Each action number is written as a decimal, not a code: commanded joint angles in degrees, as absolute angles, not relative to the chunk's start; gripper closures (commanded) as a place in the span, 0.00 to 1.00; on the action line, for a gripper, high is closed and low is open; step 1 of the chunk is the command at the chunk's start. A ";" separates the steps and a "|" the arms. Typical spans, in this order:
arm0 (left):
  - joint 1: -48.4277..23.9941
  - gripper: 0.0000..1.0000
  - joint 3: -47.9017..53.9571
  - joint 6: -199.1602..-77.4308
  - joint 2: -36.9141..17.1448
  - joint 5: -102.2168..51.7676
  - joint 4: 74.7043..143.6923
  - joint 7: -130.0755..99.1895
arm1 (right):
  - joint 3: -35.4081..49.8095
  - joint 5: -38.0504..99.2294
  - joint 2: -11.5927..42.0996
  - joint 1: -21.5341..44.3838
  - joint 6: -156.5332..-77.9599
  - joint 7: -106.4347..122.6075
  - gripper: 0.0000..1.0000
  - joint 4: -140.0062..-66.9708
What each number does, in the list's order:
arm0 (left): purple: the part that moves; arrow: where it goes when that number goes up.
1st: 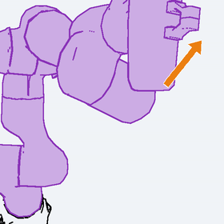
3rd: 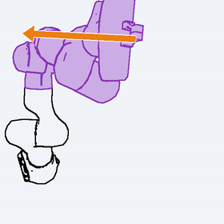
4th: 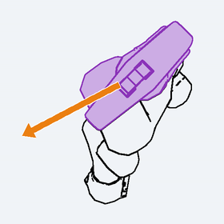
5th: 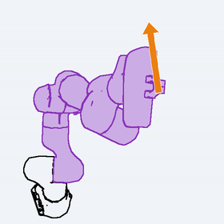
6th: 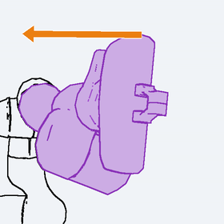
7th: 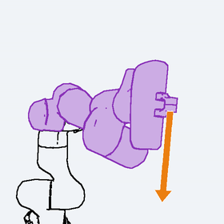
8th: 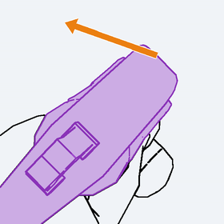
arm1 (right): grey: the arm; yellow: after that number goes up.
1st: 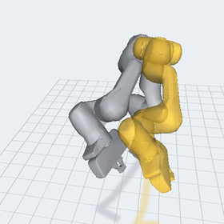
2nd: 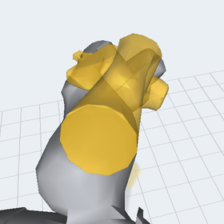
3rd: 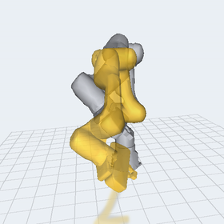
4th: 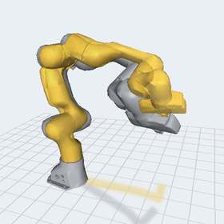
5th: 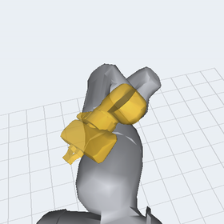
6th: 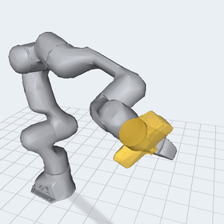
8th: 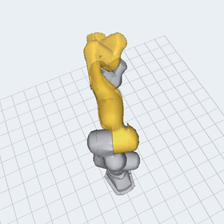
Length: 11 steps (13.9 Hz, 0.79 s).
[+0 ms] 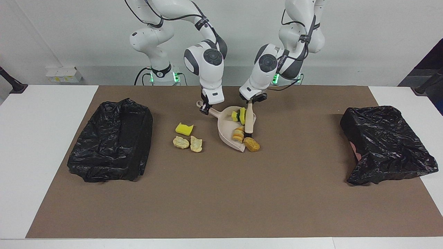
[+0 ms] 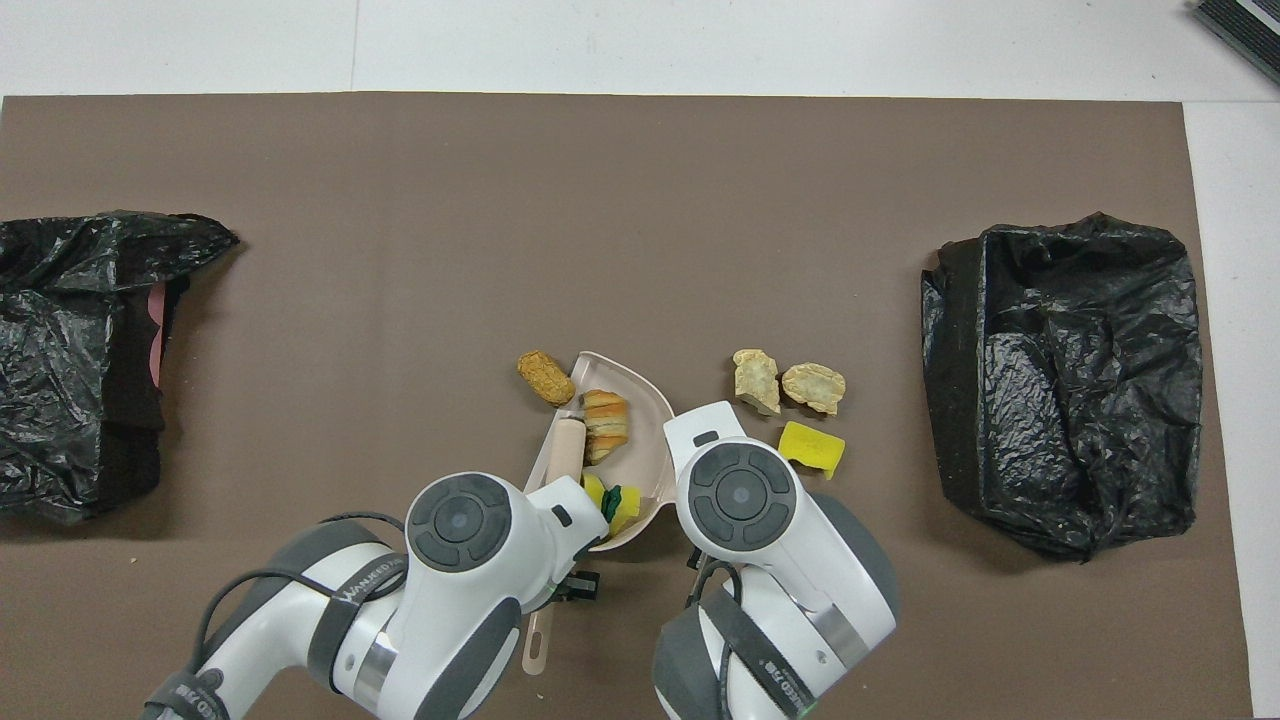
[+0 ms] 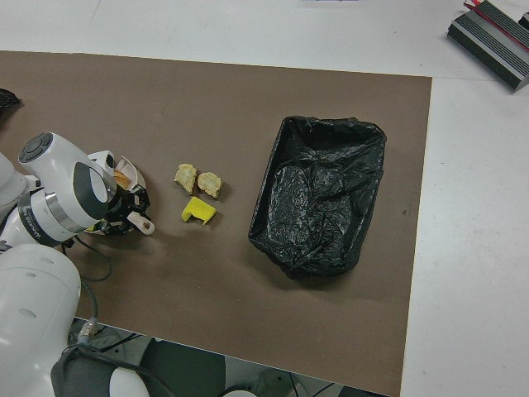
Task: Sweep and dump trash in bin
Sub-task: 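Sweep the scraps into the dustpan with the left gripper's brush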
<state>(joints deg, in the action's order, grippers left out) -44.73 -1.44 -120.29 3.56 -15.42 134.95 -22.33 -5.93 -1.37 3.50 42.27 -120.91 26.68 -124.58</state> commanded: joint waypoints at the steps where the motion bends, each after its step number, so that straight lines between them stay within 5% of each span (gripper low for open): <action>1: -47.29 1.00 -2.37 -115.17 4.75 -16.35 131.69 -26.43 | -5.89 -2.29 4.22 42.19 -120.76 24.43 1.00 -123.57; 5: -42.83 1.00 -3.08 -112.15 5.54 -13.20 128.24 -26.11 | -5.89 -2.20 4.22 42.19 -120.76 23.03 1.00 -123.57; 11: -29.99 1.00 -3.08 -114.96 -2.52 -4.93 121.05 -11.71 | -5.89 -1.49 4.13 42.19 -120.41 20.13 1.00 -123.66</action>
